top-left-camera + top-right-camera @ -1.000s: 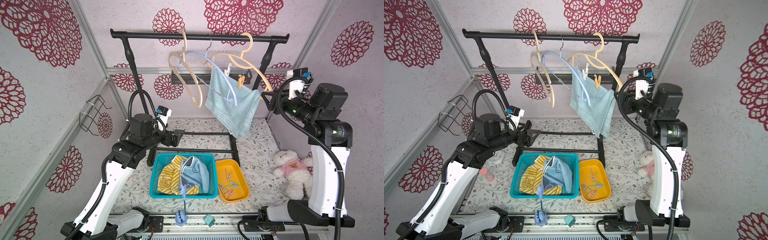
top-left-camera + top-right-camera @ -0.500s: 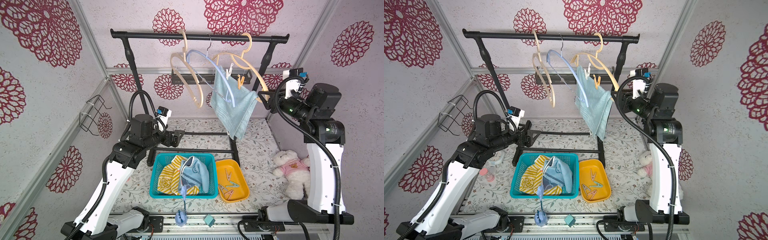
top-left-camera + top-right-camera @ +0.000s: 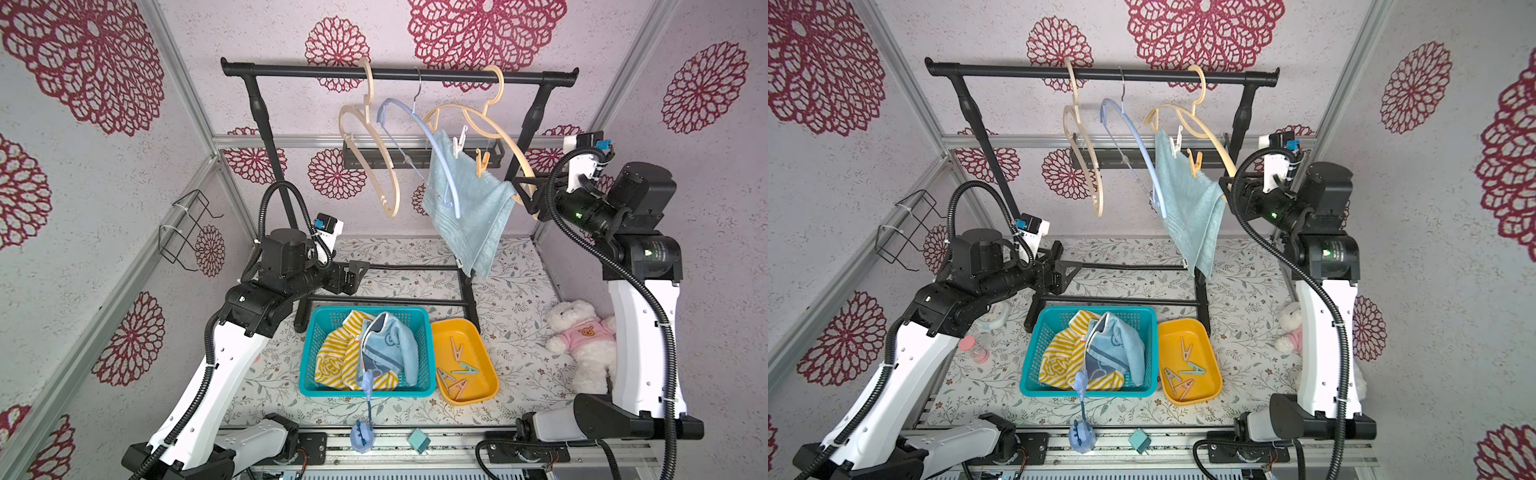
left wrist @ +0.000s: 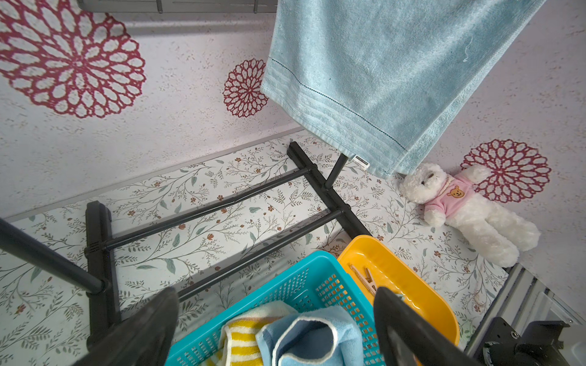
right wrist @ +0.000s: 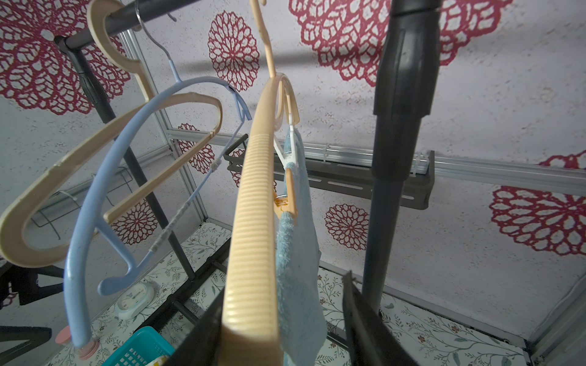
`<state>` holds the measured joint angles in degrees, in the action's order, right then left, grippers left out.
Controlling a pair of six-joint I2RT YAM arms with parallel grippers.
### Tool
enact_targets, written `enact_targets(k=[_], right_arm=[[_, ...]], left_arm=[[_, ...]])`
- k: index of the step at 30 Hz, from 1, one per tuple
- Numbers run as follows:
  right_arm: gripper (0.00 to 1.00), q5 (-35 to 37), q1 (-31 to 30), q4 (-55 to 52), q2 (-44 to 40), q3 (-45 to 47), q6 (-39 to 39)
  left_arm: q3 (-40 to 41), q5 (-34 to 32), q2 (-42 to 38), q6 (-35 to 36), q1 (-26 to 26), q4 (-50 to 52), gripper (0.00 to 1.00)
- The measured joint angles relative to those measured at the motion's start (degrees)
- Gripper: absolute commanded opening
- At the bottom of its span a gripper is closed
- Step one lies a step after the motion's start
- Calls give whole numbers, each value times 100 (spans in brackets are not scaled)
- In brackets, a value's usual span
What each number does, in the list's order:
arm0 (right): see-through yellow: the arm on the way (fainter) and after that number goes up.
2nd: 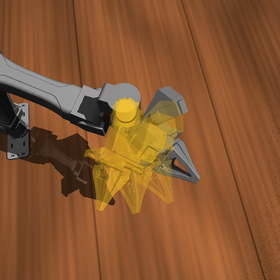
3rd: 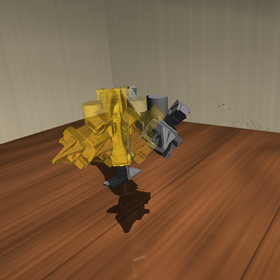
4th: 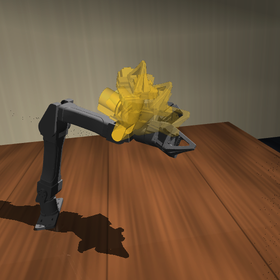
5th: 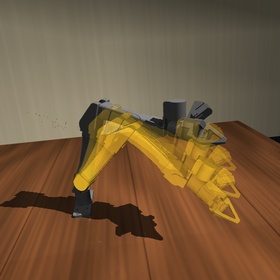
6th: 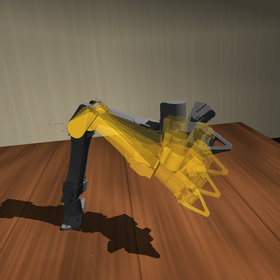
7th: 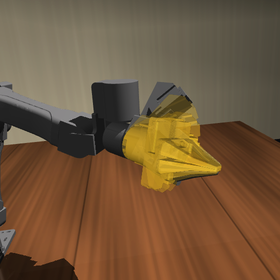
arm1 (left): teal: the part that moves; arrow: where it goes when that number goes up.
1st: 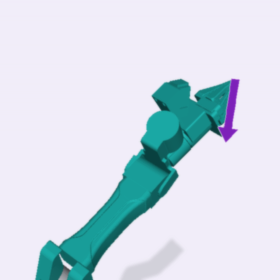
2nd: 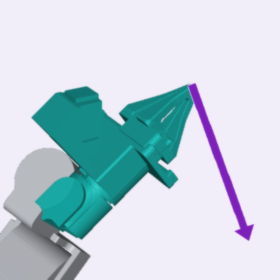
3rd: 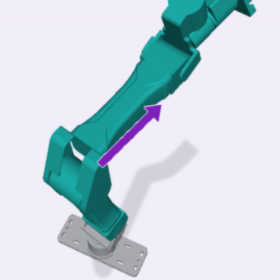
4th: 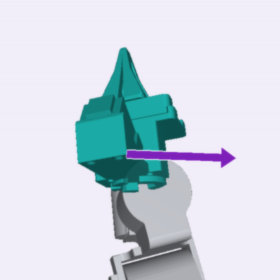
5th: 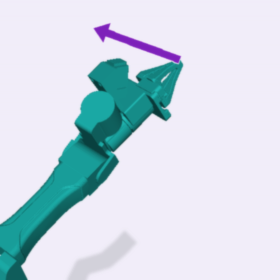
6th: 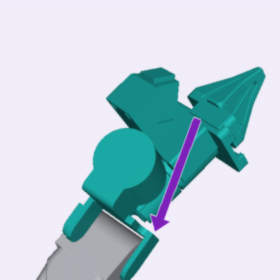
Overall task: Remove the clothespins securing towels to the hanger
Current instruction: Pick up the hanger from the clothesline.
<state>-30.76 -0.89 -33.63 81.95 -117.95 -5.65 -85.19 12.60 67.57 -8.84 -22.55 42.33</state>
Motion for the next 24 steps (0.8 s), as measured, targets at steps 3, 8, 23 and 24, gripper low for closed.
enact_targets(k=[3,8,23,24], right_arm=[[47,57,-57,2,35,-2,4],[36,114,-149,4,74,-90,7],[0,267,-225,184,76,-118,4],[0,264,-229,212,74,-116,2]], left_arm=[[52,2,-2,0,-2,0,97],[74,4,-2,0,-2,13,97],[81,17,-4,0,0,13,97],[81,17,-4,0,-2,15,97]])
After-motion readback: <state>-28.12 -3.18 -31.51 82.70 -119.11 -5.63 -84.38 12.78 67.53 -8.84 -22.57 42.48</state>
